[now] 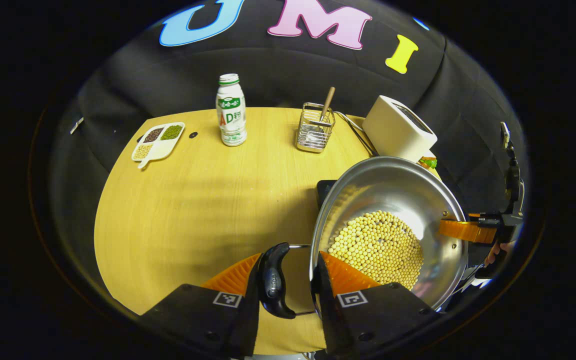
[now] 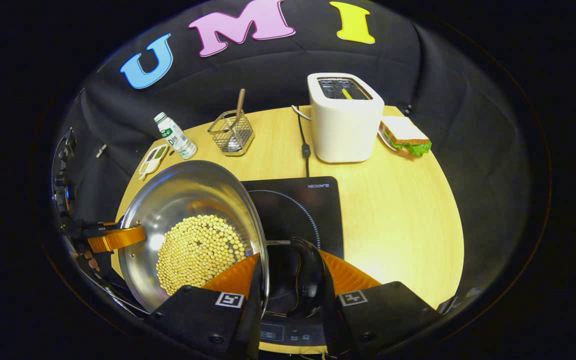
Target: First push the handle of the pot to place it horizontally, then grasp the pot with both hands and set it on the induction cooktop.
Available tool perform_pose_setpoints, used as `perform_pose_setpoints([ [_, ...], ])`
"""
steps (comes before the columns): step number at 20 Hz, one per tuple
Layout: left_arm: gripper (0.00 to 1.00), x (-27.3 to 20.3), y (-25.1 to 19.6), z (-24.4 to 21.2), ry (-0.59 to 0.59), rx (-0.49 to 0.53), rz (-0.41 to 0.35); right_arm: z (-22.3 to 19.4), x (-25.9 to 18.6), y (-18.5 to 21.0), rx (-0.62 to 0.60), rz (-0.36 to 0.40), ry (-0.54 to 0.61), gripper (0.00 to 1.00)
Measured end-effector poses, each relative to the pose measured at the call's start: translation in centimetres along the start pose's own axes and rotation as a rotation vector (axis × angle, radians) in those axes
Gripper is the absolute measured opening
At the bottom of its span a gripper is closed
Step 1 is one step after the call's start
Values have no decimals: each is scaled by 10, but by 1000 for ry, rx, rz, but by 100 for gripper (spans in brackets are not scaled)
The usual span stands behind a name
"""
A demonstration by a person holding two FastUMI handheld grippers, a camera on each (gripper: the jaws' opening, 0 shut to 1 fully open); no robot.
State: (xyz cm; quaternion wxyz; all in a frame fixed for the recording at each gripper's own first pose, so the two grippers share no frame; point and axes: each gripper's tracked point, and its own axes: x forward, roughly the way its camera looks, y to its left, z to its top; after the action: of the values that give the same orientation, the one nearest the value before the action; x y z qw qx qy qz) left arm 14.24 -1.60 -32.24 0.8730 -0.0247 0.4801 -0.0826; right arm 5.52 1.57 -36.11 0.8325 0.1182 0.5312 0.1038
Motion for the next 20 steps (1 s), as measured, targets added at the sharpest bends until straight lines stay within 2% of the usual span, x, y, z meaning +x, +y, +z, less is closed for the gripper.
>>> perform_pose_setpoints([
  [6, 55, 24, -24, 8, 7, 0, 0, 8, 14, -29, 4, -1, 13, 53],
  [13, 55, 43, -37, 15, 18, 6, 9, 11, 32, -42, 14, 3, 22, 53],
  [14, 55, 45, -38, 16, 19, 6, 9, 11, 33, -43, 15, 3, 22, 49],
  [15, 55, 47, -38, 17, 22, 4, 9, 12, 34, -44, 14, 1, 23, 53],
  [20, 55, 52, -39, 20, 13, 5, 8, 13, 38, -46, 15, 0, 17, 53],
])
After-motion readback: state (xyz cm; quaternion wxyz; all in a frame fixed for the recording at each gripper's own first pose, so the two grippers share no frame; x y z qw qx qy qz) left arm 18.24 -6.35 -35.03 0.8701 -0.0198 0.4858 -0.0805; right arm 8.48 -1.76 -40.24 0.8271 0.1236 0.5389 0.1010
